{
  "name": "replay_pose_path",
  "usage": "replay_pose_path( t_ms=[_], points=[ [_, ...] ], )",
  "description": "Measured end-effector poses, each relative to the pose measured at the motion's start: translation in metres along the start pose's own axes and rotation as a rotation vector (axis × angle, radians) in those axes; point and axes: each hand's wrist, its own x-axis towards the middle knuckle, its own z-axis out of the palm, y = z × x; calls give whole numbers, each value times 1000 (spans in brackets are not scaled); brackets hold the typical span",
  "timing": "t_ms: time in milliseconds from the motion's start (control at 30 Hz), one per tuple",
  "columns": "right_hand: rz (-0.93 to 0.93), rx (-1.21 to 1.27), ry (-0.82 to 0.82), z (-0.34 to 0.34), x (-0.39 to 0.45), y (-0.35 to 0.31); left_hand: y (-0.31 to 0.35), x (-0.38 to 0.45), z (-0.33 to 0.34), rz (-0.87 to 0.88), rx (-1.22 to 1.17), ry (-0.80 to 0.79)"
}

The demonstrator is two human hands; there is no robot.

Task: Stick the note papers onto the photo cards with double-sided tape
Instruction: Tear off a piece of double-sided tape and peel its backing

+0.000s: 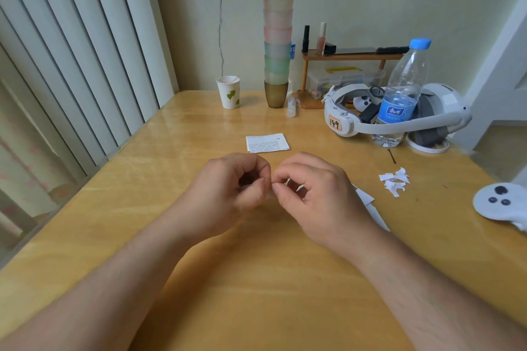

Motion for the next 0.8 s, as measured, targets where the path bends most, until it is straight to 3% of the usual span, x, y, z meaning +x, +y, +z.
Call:
replay_pose_path(
  t_ms=[300, 533, 800],
  points=[
    [-51, -15, 15, -4, 3, -4, 2, 0, -3, -3, -157, -26],
    [-80, -141, 119, -3, 1, -4, 3, -2, -7, 38, 1, -5],
    [-76, -214, 164, -8, 2, -9, 7, -3, 6, -79, -82, 94]
  ],
)
